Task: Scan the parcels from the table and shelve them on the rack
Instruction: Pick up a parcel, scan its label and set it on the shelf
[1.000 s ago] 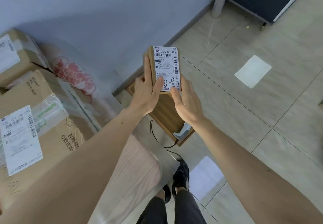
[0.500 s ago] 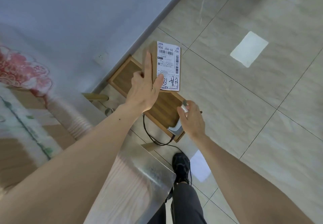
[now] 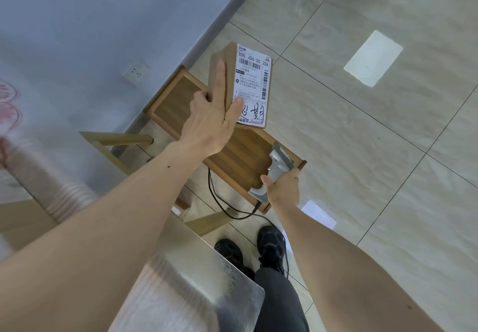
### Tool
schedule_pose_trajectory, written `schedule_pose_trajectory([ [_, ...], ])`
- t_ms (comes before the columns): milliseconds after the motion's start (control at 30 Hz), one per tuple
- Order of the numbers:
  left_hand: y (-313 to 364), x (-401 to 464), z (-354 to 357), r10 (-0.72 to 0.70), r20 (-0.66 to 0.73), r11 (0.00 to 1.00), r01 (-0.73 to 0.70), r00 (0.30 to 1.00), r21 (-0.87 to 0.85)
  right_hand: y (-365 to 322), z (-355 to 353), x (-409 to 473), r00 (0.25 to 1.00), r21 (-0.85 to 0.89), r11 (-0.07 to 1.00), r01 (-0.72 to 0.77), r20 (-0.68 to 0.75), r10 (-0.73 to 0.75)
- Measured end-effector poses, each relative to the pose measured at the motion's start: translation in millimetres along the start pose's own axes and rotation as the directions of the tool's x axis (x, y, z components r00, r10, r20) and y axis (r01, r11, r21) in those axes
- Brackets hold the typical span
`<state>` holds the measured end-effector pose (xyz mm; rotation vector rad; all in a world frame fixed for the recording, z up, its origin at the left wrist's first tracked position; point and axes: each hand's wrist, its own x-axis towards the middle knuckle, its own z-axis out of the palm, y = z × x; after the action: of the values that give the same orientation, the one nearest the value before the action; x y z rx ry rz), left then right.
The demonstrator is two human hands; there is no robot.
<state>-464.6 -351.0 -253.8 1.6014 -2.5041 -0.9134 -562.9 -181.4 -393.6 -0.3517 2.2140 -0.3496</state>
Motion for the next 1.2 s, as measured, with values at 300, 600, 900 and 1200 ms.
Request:
schedule_pose_trajectory([
  [300, -8.6, -1.0, 5.2, -0.002, 0.013, 1.000, 0.002, 1.000, 0.000, -1.4, 5.9, 11.8, 0.989, 0.106, 0.985, -0.134, 0.080, 0.126],
  [600, 8.0, -17.4, -12.1, -0.049, 0.001, 0.999, 0.049, 0.999, -0.018, -26.7, -19.6, -10.8, 0.997, 0.220, 0.975, -0.023, 0.080, 0.006],
  [900, 40.8, -59.8, -56.3, -0.097, -0.063, 0.991, 0.090, 0.993, -0.096, -54.5, -90.2, -73.9, 0.970, 0.435, 0.874, 0.217, 0.005, -0.243],
  [1200, 76.7, -136.1, -105.8, -0.194, -0.159, 0.966, 0.159, 0.968, -0.206, -86.2, -186.8, -175.0, 0.937, 0.619, 0.725, 0.300, -0.050, -0.346],
])
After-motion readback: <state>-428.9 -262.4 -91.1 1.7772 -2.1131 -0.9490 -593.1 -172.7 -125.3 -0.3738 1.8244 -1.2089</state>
